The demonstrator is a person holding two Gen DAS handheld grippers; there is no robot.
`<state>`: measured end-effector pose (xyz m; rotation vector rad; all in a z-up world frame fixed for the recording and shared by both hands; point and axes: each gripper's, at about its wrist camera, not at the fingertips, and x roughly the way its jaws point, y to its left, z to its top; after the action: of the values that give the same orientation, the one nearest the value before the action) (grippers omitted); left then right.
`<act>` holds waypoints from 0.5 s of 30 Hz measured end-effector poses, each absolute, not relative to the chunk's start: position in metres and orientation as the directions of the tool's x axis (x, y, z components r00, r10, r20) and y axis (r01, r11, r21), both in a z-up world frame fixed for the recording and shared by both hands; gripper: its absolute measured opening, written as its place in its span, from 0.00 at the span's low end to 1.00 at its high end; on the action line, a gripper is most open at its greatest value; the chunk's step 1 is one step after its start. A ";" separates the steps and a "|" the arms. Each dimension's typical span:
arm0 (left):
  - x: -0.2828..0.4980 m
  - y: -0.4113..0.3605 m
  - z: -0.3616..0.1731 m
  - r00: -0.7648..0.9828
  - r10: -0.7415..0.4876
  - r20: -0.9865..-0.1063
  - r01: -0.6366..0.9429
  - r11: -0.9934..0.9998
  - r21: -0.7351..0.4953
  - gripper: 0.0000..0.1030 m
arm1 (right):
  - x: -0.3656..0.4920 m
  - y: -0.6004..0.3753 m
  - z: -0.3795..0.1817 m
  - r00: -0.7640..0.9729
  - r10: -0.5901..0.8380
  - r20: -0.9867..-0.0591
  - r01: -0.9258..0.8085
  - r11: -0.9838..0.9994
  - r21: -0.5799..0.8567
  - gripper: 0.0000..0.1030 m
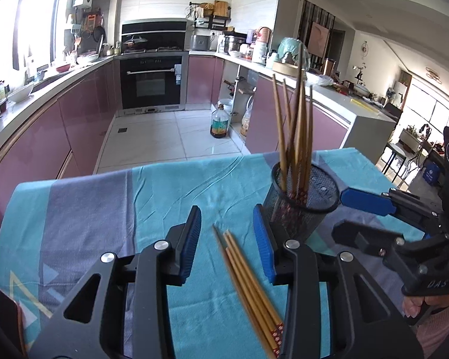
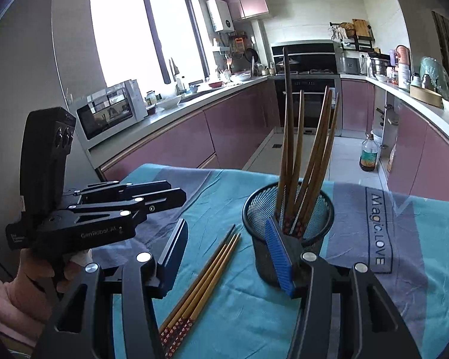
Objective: Organize utensils
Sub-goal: 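Move both open tools back down to the chopstick pile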
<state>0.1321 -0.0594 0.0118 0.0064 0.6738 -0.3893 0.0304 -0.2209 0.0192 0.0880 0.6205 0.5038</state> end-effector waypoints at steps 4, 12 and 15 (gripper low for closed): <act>0.128 -0.054 -0.003 0.704 -0.313 -0.637 0.329 0.939 -0.098 0.35 | 0.029 -0.212 -0.005 0.644 0.490 -0.588 -0.425 0.868 0.257 0.50; 0.120 -0.050 -0.035 0.669 -0.285 -0.687 0.308 0.947 -0.093 0.37 | 0.026 -0.197 -0.043 0.563 0.480 -0.672 -0.410 0.869 0.277 0.49; 0.119 -0.050 -0.044 0.656 -0.280 -0.701 0.305 0.948 -0.094 0.37 | 0.024 -0.194 -0.048 0.555 0.474 -0.683 -0.408 0.871 0.273 0.48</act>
<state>0.1187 -0.0497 -0.0436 0.0330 0.7883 -0.3313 0.0239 -0.1937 -0.0476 0.0862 0.8326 0.5221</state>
